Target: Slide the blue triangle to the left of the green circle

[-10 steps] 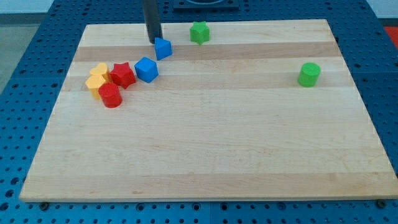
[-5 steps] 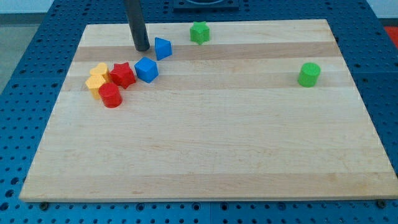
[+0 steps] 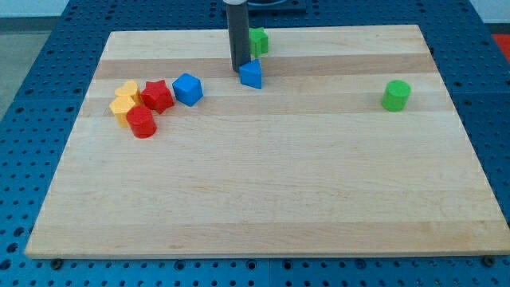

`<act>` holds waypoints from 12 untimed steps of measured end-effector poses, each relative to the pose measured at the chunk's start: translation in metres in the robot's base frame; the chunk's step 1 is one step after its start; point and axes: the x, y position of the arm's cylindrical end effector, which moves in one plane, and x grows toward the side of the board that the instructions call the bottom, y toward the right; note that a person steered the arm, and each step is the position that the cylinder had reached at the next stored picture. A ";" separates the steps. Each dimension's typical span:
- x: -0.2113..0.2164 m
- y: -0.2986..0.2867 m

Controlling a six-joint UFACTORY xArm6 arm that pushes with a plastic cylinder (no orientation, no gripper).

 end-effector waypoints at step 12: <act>0.143 0.144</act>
